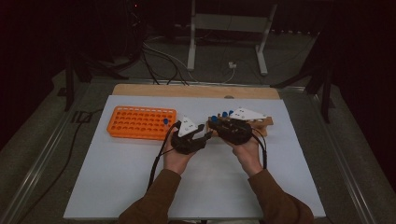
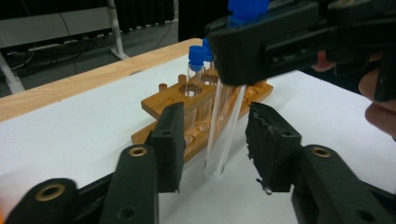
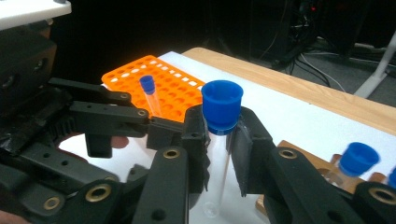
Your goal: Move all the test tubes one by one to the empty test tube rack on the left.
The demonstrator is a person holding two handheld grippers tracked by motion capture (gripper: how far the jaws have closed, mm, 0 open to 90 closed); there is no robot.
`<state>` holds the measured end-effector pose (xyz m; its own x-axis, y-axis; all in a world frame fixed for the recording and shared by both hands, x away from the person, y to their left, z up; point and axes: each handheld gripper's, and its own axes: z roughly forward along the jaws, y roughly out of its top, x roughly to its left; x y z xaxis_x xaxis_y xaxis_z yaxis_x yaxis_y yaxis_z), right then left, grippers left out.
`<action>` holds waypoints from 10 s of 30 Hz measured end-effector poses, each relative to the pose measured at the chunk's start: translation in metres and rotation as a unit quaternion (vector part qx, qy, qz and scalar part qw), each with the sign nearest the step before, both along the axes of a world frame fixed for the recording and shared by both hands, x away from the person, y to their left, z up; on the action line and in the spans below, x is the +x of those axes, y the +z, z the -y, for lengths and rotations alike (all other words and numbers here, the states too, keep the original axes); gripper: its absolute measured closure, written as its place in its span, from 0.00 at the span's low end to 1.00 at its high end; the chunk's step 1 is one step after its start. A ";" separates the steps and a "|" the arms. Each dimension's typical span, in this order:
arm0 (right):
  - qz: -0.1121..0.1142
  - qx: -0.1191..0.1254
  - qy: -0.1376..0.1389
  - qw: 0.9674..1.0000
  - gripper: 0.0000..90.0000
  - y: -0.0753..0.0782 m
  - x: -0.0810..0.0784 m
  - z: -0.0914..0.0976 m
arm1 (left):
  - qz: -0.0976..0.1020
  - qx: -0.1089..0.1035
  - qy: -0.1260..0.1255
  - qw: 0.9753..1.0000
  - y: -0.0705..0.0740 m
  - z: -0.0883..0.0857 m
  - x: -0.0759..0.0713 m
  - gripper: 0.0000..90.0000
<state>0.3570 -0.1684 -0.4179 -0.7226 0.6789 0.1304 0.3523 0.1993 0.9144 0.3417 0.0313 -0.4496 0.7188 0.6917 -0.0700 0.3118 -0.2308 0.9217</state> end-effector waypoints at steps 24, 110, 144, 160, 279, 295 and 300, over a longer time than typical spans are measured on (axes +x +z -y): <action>-0.016 0.015 0.013 1.000 0.68 -0.002 0.001 -0.004 | 0.004 0.005 -0.012 1.000 -0.002 -0.001 0.001 0.87; 0.027 0.003 -0.117 0.993 0.00 -0.019 -0.024 0.125 | -0.008 0.001 0.160 0.987 -0.028 -0.129 0.030 0.86; 0.016 -0.008 -0.106 0.994 0.00 -0.027 -0.024 0.117 | -0.051 0.046 0.146 0.987 -0.052 -0.126 0.031 0.83; 0.016 -0.007 -0.109 0.994 0.00 -0.027 -0.023 0.115 | -0.029 -0.020 0.164 0.986 -0.032 -0.145 0.003 0.57; -0.004 -0.033 -0.144 0.989 0.85 -0.023 0.049 0.080 | -0.045 -0.005 0.196 0.980 -0.033 -0.152 -0.028 0.01; 0.010 -0.026 -0.145 0.989 0.85 -0.008 0.045 0.083 | -0.046 -0.006 0.195 0.980 -0.033 -0.152 -0.028 0.01; 0.016 -0.024 -0.144 0.989 0.85 -0.003 0.043 0.084 | -0.046 -0.005 0.194 0.980 -0.033 -0.152 -0.028 0.01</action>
<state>0.3996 -0.2527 -0.4206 -0.5009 0.8624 0.0731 0.3710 0.1376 0.9184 0.3135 0.1829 -0.4830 0.3914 0.9108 -0.1311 0.4564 -0.0684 0.8871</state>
